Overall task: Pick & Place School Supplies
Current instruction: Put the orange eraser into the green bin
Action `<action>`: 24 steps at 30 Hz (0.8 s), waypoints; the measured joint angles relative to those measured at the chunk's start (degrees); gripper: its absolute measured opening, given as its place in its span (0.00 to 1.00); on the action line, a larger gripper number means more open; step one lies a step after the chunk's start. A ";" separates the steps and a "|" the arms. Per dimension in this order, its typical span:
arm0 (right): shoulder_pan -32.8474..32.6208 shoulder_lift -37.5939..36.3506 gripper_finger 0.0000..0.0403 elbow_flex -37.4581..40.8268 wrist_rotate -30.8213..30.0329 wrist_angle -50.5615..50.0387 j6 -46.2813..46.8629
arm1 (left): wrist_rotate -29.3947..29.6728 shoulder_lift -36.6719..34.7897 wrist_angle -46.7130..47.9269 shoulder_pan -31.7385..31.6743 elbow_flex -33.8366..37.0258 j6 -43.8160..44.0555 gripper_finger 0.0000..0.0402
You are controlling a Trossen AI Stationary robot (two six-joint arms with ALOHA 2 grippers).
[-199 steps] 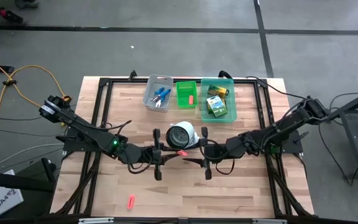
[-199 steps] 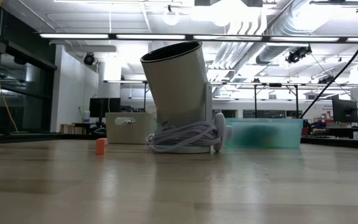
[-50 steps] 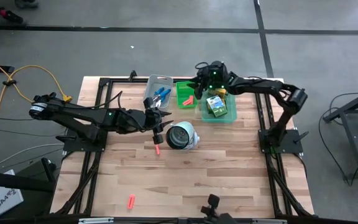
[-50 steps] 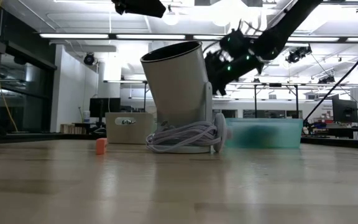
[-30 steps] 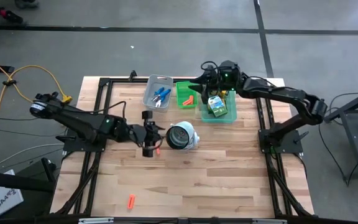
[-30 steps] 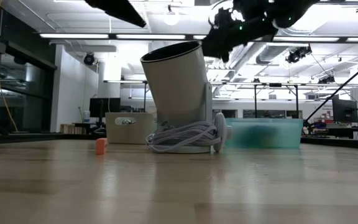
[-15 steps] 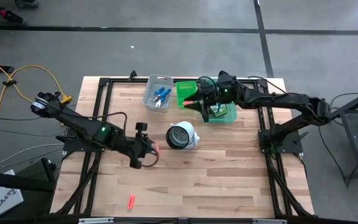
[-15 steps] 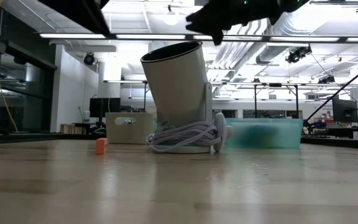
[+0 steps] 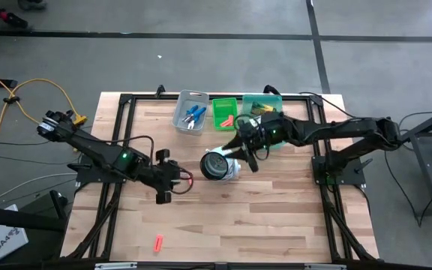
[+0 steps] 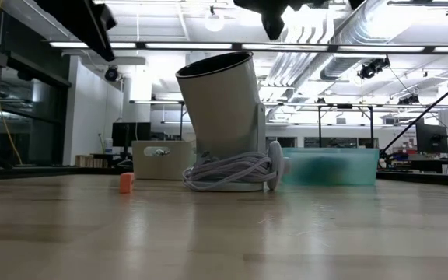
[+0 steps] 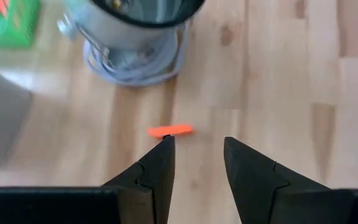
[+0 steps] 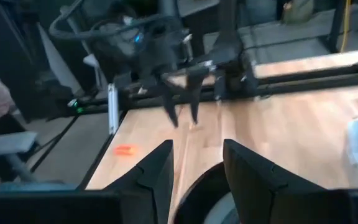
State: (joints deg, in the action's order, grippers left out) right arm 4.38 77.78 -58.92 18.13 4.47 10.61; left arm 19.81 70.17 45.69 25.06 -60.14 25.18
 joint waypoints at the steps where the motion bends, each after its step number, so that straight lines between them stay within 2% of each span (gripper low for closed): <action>1: -0.86 0.00 0.32 0.00 -0.30 -0.41 0.11 | -0.05 0.00 0.22 0.64 0.00 2.85 0.33; 9: -6.78 -0.07 0.32 0.00 -4.81 -2.77 0.13 | -0.09 0.35 0.75 8.92 0.00 28.32 0.33; 14: -9.19 -0.07 0.32 0.00 -7.06 -3.95 -0.23 | -0.21 3.98 0.83 14.36 0.00 44.10 0.31; 24: -12.27 -0.07 0.32 0.00 -7.74 -4.96 -0.31 | -4.76 12.84 0.26 22.18 -1.57 65.56 0.30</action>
State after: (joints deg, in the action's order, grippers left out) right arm -7.89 77.71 -58.92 10.39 -0.49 10.30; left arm 15.05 83.01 45.95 47.24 -61.70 90.74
